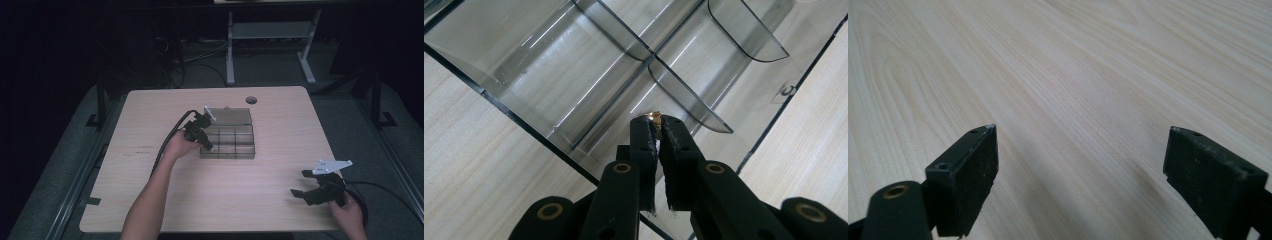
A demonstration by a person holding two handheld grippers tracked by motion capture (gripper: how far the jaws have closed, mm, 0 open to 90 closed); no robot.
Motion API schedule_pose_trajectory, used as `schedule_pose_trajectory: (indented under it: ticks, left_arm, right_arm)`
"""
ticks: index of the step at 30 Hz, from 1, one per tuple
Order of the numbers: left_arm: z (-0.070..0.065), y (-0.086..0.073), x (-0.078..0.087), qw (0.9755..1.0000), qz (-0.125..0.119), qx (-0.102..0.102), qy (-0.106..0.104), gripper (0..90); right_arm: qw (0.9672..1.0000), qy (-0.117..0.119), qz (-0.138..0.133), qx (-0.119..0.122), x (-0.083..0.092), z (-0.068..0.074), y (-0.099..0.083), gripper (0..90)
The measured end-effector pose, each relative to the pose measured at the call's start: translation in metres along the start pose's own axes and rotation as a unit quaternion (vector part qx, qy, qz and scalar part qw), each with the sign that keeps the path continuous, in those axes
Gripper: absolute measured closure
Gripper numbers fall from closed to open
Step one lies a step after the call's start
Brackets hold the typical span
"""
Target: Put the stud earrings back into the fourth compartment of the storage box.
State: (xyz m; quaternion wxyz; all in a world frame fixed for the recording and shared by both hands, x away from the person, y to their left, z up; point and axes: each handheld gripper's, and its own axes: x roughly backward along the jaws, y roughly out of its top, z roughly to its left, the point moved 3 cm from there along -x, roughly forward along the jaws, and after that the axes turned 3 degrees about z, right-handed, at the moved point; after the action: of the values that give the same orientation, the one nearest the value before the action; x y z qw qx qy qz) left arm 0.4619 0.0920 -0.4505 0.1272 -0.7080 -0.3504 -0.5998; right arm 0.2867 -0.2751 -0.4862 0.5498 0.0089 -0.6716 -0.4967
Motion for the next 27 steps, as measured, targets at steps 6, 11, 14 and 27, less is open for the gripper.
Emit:
schedule_pose_trajectory:
  ticks: [6,11,14,27]
  left_arm:
    - [0.0017,0.0008,-0.0019,1.0,0.003,0.003,0.003,83.4]
    - [0.0016,0.0011,-0.0018,1.0,0.003,0.002,0.003,82.9]
    - [0.0004,0.0014,-0.0008,1.0,0.0,0.001,0.003,83.1]
    - [-0.0069,0.003,0.0016,0.9999,-0.007,-0.011,0.001,82.0]
  right_arm:
    - [1.0,0.0,0.0,0.0,0.0,0.0,0.0,14.0]
    - [1.0,0.0,0.0,0.0,0.0002,-0.0002,0.0,13.9]
    - [1.0,0.0,0.0,0.0,0.0001,0.0001,0.0,13.9]
    - [1.0,0.0,-0.003,-0.002,0.0001,0.0,0.0002,13.9]
